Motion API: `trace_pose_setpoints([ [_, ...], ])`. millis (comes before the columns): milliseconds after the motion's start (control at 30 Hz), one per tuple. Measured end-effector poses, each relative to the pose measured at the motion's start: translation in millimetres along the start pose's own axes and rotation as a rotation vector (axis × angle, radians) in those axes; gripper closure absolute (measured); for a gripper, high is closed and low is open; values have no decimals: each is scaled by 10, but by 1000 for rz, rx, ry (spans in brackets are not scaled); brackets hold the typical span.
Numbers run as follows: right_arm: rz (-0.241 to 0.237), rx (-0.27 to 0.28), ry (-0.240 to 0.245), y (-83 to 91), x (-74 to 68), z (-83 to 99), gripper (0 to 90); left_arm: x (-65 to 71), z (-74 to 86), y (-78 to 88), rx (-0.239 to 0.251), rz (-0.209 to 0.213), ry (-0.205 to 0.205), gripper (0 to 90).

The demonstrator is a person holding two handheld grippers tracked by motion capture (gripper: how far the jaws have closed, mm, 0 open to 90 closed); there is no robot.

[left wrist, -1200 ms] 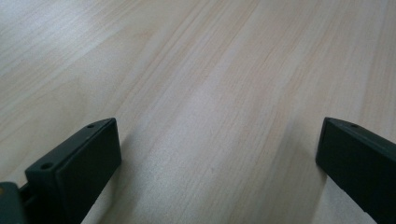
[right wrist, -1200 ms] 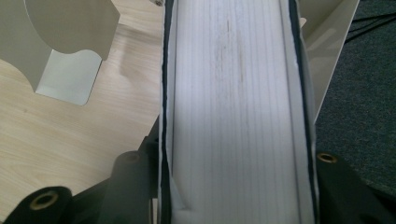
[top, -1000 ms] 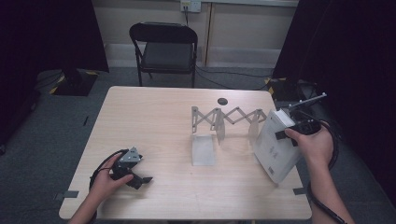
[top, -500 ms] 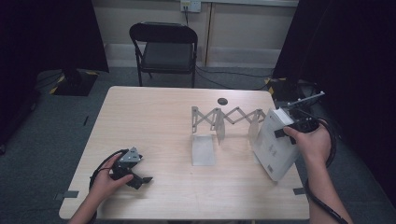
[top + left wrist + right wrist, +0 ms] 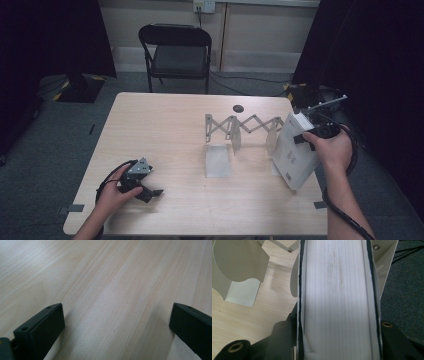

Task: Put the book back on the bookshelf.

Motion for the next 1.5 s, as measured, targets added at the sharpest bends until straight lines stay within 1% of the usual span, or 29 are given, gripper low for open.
trace_pose_setpoints([
  [233, -2, 5, -20, -29, 0, -36, 529, 0, 0, 0, 0, 0, 0, 0],
  [300, 2, 5, -15, -38, 0, -44, 530, 0, 0, 0, 0, 0, 0, 0],
  [433, 7, 8, -22, -58, 10, -61, 530, 0, 0, 0, 0, 0, 0, 0],
  [567, 14, 18, -40, -74, 23, -79, 530, 0, 0, 0, 0, 0, 0, 0],
  [700, 14, 17, -47, -101, 31, -92, 530, 0, 0, 0, 0, 0, 0, 0],
  [1067, 43, 14, -55, -196, 21, -122, 530, 0, 1, 0, -1, 0, 0, 0],
  [1333, 70, 17, -65, -232, 22, -168, 529, 0, 0, 0, 0, 0, 0, 0],
  [1500, 78, 21, -70, -250, 29, -189, 530, -1, 1, 1, -1, 1, -1, 0],
])
Point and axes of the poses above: each handheld gripper's, and its own axes: y roughly backward along the jaws, z roughly out of its underside, x roughly to its right, the point moved 8 cm from there along -y, roughly forward along the jaws, and after that the axes turned 9 degrees about -y, right-handed, at the moved point
